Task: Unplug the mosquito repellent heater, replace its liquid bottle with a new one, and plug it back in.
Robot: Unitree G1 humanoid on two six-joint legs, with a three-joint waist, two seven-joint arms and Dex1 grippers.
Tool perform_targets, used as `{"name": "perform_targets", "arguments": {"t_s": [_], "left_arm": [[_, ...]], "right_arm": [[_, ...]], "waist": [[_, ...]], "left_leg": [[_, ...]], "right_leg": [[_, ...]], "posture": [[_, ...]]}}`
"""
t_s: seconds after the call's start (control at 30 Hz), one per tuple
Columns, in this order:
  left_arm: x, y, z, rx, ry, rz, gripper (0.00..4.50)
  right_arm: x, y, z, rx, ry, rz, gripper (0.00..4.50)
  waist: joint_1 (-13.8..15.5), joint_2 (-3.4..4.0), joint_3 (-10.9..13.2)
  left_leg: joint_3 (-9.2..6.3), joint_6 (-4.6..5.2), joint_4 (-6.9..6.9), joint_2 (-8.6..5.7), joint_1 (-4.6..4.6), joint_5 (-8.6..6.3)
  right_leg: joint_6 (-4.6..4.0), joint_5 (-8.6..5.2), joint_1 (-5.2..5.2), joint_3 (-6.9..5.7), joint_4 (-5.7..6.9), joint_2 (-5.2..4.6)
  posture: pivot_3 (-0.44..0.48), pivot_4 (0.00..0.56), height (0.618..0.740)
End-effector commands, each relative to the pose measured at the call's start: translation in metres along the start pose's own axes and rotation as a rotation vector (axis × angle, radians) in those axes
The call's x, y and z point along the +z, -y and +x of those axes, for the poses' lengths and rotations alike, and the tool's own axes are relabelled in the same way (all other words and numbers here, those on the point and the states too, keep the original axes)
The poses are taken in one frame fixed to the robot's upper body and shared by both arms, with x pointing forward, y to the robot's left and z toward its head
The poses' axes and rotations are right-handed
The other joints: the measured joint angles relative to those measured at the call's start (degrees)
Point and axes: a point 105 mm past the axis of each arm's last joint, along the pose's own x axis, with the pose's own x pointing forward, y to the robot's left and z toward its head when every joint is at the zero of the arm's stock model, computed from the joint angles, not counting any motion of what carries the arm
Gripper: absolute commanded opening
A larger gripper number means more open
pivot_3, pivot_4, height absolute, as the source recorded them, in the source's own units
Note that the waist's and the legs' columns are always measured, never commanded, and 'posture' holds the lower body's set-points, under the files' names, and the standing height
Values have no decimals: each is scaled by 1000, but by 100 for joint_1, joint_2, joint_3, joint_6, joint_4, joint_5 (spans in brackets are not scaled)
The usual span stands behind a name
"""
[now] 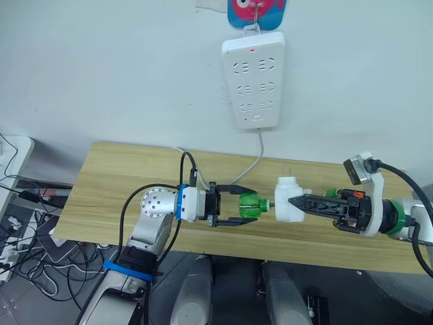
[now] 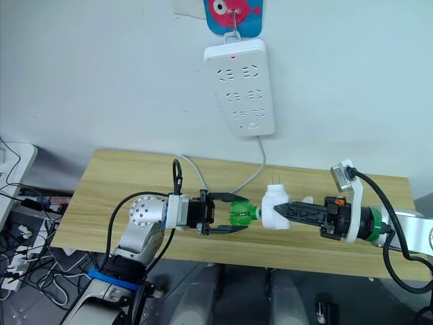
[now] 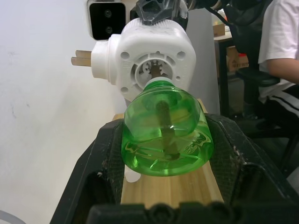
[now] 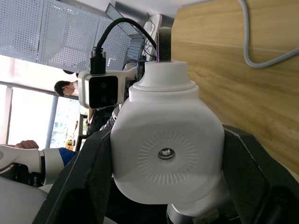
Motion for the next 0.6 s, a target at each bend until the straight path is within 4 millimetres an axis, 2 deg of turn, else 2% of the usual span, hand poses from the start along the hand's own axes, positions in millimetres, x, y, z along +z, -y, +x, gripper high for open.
{"name": "perform_targets", "arguments": {"t_s": [0.03,0.33,0.6], "left_arm": [[8,-4,6,-6,32,50,2261],[9,-7,8,1,40,58,2261],[7,-1,17,-42,39,75,2261]], "right_arm": [[-5,-9,0,41,-27,0,2910],[-3,-8,-1,33,-29,-3,2910],[-1,-10,11,49,-30,-20,2910]], "waist": [[1,0,0],[-3,-1,0],[-4,-1,-1]], "left_leg": [[0,0,1,0,0,0],[1,0,10,0,-2,0],[1,1,13,0,-2,0]], "right_leg": [[0,0,0,0,1,0],[3,5,0,1,2,1],[3,7,0,1,3,1]], "posture": [[205,319,740],[204,322,740],[196,316,740]]}}
